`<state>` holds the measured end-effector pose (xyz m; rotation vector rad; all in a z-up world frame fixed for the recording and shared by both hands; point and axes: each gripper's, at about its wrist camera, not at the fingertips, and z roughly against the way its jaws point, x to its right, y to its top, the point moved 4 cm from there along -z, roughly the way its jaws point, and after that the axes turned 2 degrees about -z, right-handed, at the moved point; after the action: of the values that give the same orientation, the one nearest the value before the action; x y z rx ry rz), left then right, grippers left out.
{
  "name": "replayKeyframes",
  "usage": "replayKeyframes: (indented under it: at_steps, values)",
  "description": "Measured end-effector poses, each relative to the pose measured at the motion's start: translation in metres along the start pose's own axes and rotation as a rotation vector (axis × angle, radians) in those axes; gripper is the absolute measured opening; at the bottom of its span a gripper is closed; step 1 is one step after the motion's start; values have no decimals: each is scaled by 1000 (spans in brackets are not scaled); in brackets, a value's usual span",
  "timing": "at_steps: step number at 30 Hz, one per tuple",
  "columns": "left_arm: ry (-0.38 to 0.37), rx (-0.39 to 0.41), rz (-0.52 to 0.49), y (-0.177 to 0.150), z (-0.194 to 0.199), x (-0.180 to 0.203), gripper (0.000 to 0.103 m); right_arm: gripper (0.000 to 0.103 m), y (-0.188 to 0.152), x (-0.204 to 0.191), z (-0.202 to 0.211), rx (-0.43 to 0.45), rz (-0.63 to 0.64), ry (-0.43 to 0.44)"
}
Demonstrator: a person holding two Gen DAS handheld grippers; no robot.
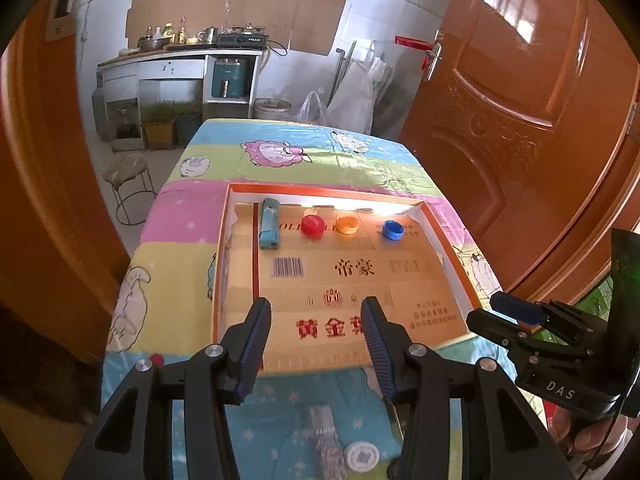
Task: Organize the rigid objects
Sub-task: 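Move both open tools back over the objects on the quilt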
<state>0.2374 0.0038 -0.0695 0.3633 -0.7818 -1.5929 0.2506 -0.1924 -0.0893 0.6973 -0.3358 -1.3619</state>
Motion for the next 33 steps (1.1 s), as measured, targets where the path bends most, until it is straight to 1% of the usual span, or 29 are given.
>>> replayKeyframes:
  at_steps: [6,10,13,16,18,20,23,33]
  values:
    - [-11,40,1,-16,18,3,47,50,-23,-13,15,12,-16,-4]
    - [-8,64,-5,-30,28,4,47,50,-49,-29,20,7,-33,15]
    - [3,69,-10,-42,33,2,47,50,-76,-44,21,-9,-60,39]
    - [11,67,-15,-52,36,1,47,50,-97,-55,22,-23,-76,38]
    - [12,67,-20,-60,39,0,47,50,-112,-66,23,-27,-60,21]
    - [12,68,-25,-67,42,0,47,50,-123,-73,25,-27,-61,22]
    - [5,78,-18,-74,48,-4,47,50,-136,-83,27,-31,-67,31]
    - [-8,88,10,-104,58,-14,47,50,-156,-92,41,3,-65,-18]
